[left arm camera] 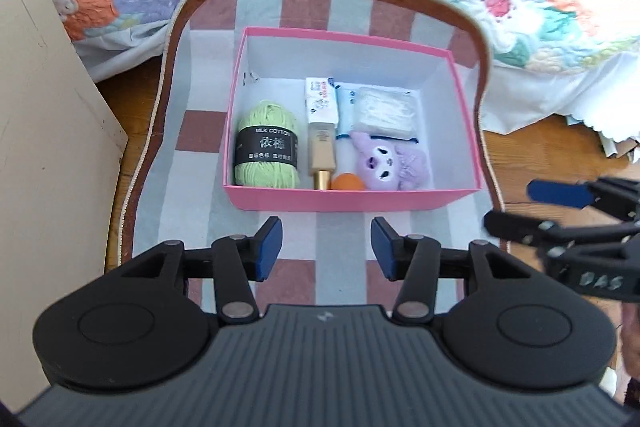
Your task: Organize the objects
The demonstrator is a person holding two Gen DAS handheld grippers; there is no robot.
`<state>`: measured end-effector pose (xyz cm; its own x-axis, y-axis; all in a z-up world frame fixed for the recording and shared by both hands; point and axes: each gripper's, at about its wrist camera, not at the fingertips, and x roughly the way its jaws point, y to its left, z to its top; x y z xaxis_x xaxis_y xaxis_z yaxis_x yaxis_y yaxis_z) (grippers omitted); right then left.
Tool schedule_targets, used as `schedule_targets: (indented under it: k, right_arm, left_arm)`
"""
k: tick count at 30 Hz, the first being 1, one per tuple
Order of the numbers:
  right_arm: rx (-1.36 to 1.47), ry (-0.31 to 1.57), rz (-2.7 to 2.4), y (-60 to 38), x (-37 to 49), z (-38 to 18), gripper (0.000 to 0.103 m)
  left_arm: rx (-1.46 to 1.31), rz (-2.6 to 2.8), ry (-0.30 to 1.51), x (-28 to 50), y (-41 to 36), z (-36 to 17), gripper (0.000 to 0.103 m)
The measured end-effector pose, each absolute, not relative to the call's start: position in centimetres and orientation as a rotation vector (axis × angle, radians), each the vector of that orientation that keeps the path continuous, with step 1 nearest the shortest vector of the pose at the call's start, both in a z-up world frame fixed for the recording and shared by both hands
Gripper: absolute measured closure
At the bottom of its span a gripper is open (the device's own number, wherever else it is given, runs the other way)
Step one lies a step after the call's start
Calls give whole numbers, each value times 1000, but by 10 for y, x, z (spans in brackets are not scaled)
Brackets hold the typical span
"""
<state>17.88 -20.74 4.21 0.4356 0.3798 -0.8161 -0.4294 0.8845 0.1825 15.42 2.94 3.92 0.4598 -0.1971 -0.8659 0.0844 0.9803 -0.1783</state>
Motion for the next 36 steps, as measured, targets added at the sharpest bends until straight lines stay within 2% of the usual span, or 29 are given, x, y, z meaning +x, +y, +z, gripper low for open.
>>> schedule_targets:
  k: [5, 14, 22, 24, 26, 27, 29, 32, 36]
  right_arm:
    - [-58, 1031, 494, -216, 159, 37, 34]
    - [-74, 1009, 464, -223, 128, 43, 30]
    - [-77, 1004, 469, -220, 120, 40, 30]
    - [-70, 1006, 467, -220, 121, 38, 25]
    - [-28, 1022, 455, -222, 123, 35, 9]
    - [7, 1032, 443, -224, 125, 34, 7]
    - [44, 1059, 425, -227, 128, 32, 7]
    - [35, 1072, 401, -228, 130, 29, 7]
    - [9, 1080, 378, -229, 131, 27, 6]
  left_arm:
    - [-69, -170, 1053, 132, 21, 45, 49]
    - [-34, -164, 1090, 104, 15, 37, 47]
    - [-41, -117, 1102, 99, 20, 30, 40]
    - [-49, -109, 1105, 99, 21, 28, 35]
    - [-52, -106, 1105, 100, 22, 28, 30]
    - [-53, -104, 1104, 100, 23, 27, 27]
    - [-49, -108, 1108, 101, 23, 27, 24]
    - [-33, -109, 1107, 100, 21, 25, 7]
    - [-15, -113, 1106, 99, 20, 25, 3]
